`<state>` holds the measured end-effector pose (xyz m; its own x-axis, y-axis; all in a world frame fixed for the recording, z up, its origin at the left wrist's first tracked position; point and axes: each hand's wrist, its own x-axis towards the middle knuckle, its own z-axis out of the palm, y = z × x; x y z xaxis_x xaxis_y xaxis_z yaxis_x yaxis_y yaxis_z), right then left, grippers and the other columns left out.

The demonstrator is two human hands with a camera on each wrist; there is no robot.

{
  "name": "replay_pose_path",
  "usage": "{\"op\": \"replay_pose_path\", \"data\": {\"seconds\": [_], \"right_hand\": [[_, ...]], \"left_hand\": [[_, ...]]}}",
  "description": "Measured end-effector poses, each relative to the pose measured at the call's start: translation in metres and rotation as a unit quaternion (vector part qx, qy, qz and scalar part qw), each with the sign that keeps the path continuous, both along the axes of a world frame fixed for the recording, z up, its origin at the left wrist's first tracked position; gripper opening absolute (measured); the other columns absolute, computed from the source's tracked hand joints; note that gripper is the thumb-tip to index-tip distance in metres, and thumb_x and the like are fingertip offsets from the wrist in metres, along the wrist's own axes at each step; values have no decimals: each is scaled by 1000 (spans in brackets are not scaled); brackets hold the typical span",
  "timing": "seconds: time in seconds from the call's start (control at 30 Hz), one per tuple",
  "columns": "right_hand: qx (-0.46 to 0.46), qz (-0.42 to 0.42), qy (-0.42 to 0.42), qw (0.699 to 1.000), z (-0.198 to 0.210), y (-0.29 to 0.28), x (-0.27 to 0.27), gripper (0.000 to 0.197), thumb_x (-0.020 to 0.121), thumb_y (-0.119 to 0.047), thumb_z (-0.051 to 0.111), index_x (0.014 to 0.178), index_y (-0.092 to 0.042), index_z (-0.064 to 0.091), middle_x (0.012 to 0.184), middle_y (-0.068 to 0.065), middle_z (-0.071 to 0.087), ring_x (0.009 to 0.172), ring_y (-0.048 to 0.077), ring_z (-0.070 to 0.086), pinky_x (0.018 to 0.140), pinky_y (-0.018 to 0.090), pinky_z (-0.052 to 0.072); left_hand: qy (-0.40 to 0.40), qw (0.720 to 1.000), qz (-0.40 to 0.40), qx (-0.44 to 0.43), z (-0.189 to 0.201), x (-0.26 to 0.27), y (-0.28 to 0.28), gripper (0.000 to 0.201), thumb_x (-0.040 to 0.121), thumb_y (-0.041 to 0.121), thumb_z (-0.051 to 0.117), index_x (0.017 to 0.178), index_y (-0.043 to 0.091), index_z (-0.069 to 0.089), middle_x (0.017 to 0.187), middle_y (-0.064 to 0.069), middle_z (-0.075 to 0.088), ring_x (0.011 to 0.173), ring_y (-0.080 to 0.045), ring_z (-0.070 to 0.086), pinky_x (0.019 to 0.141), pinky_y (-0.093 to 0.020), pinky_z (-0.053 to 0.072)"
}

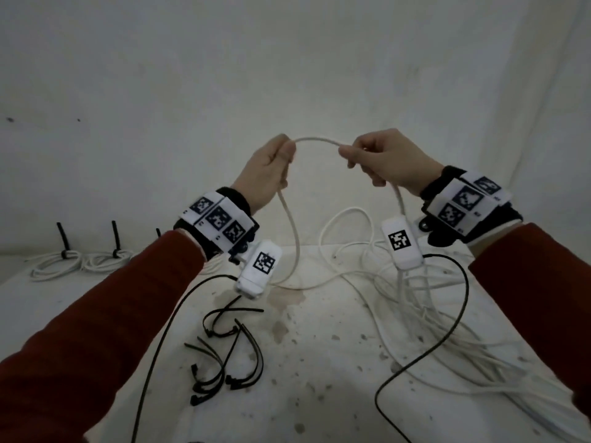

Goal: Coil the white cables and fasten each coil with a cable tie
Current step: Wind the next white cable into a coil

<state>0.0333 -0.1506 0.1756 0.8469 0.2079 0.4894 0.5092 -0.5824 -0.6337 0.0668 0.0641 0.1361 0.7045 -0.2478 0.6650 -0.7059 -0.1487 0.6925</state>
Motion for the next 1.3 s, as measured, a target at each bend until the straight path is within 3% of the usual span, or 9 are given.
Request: {"op": "replay_pose_path", "data": {"seconds": [0.23,0.5,0.6,0.7,0.77,0.87,1.03,1.17,1.3], "right_hand": [[159,68,113,978,-19,-11,-12,36,99,-34,48,70,-14,48,47,-7,27,40,11,26,45,23,33],[25,12,113,993,-58,-24,-18,37,100,-31,46,69,-11,53,51,-3,40,40,10,36,43,22,36],[-7,-62,38,997,-51,-31,-21,37,100,-32,47,71,-12,58,57,-2,44,47,10,38,49,24,34],[133,-32,29,990,-33,-30,-21,33,102,-21,42,79,-13,63,52,-13,40,51,10,29,48,21,24],[160,-24,-9,987,-19,-24,-22,30,102,-19,42,86,-16,66,49,-16,40,48,7,30,47,21,23],[149,12,-68,986,-1,-4,-25,25,102,-26,44,99,-20,69,49,-14,38,46,7,30,45,22,24],[144,56,-66,986,16,47,-29,27,101,-25,45,87,-14,65,47,-12,34,41,4,27,40,17,26],[240,138,31,960,24,81,-32,28,102,-17,39,82,-11,58,52,-6,28,43,9,18,41,19,16],[193,199,60,959,24,100,-35,25,101,-24,44,95,-12,65,58,-2,23,52,14,14,47,24,12]], "left_hand": [[-53,994,23,-96,49,4,31,31,103,24,34,72,21,39,51,11,35,45,-5,31,51,-22,34],[-81,964,128,-217,92,4,86,30,101,22,33,73,21,40,47,11,35,46,-8,29,48,-22,31],[-72,977,146,-140,89,3,106,29,100,23,36,73,22,45,52,11,37,46,-7,29,49,-23,28],[-71,977,203,-9,72,5,118,26,100,26,39,77,28,54,66,4,42,55,-10,36,56,-29,34],[-80,962,248,81,62,5,127,19,98,21,43,86,27,57,70,4,46,59,-13,41,61,-30,37],[-62,940,287,175,57,-1,134,15,93,13,51,103,22,58,82,4,52,62,-13,49,53,-13,40],[-72,891,304,329,54,-12,126,23,92,25,57,114,16,57,99,-1,63,65,-14,57,69,-29,44],[-27,916,239,321,43,-16,116,36,96,25,50,130,14,44,111,-3,62,77,-19,63,74,-32,50],[-68,937,221,262,38,-18,116,66,93,26,55,147,17,17,121,5,40,101,-13,50,92,-32,41]]}}
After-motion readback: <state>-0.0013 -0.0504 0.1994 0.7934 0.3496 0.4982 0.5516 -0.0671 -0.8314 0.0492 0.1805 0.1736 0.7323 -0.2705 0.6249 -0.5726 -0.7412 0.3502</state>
